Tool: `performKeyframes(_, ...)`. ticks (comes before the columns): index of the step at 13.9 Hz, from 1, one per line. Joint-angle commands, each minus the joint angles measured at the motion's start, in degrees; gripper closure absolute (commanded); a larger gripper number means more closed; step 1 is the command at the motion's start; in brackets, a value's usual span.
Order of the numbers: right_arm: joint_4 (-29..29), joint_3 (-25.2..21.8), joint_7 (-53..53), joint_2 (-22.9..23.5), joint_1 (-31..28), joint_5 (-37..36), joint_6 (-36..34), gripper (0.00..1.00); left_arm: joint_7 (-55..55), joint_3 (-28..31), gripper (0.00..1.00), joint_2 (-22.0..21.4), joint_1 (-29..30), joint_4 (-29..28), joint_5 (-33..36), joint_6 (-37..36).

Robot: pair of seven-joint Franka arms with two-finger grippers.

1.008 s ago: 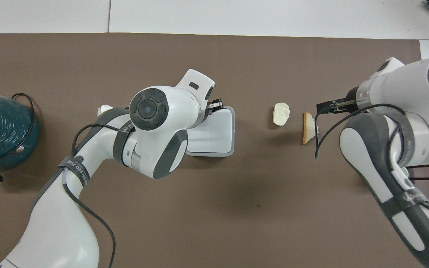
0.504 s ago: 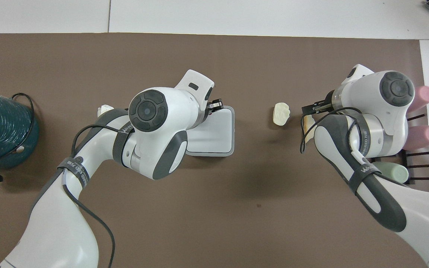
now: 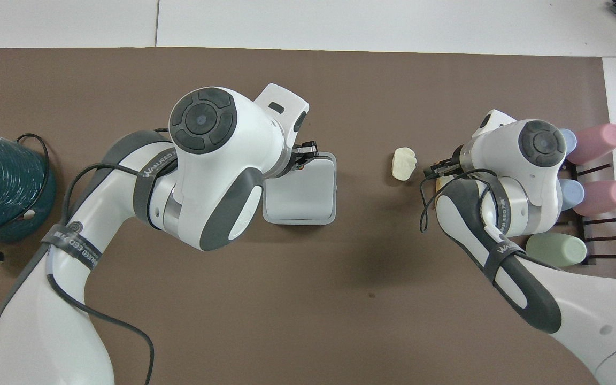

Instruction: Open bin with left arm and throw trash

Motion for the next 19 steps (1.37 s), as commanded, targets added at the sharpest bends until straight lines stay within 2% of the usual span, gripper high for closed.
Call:
performKeyframes(1,-1.1,0.1,-1.2,-0.1,0.2,1.4,1.2,0.32,0.1,0.7,1.00,-2.5,-0.3,1.4,-0.1,-7.7)
performKeyframes(3,-1.3,0.1,-1.4,0.1,0.2,1.3,1.2,0.33,0.2,0.7,1.00,-2.6,-0.3,4.6,0.9,-14.3)
performKeyframes(4,-1.7,0.1,-1.4,0.1,0.2,1.4,1.2,0.37,0.4,0.8,1.00,-3.2,-0.3,5.5,1.1,-16.7)
performKeyframes(7,-1.8,0.1,-1.5,0.1,-0.6,1.4,1.2,0.41,0.7,0.7,1.00,-7.1,1.3,5.5,1.0,-20.7)
performKeyframes(8,-1.9,0.1,-1.3,0.1,-0.5,1.4,1.2,0.47,1.2,0.7,1.00,-8.6,1.7,5.4,0.9,-21.8)
performKeyframes(9,-1.9,0.1,-1.2,0.1,-0.5,1.4,1.2,0.60,1.9,0.8,1.00,-9.7,2.7,5.4,0.9,-23.4)
performKeyframes(10,-1.9,0.1,-1.1,0.1,-0.5,1.4,1.2,0.92,3.3,0.7,1.00,-10.7,4.8,5.5,1.0,-25.0)
performKeyframes(11,-1.8,0.1,0.1,0.1,-0.3,1.4,1.2,1.00,5.7,1.0,1.00,-11.9,6.5,5.5,1.0,-26.5)
performKeyframes(14,0.0,0.1,2.9,0.2,0.2,1.8,0.5,1.00,13.6,0.9,1.00,-12.5,12.8,5.9,1.3,-31.3)
performKeyframes(19,4.1,0.2,9.7,-3.0,0.3,2.2,-4.1,1.00,28.5,0.9,1.00,-14.0,20.9,6.5,3.5,-34.7)
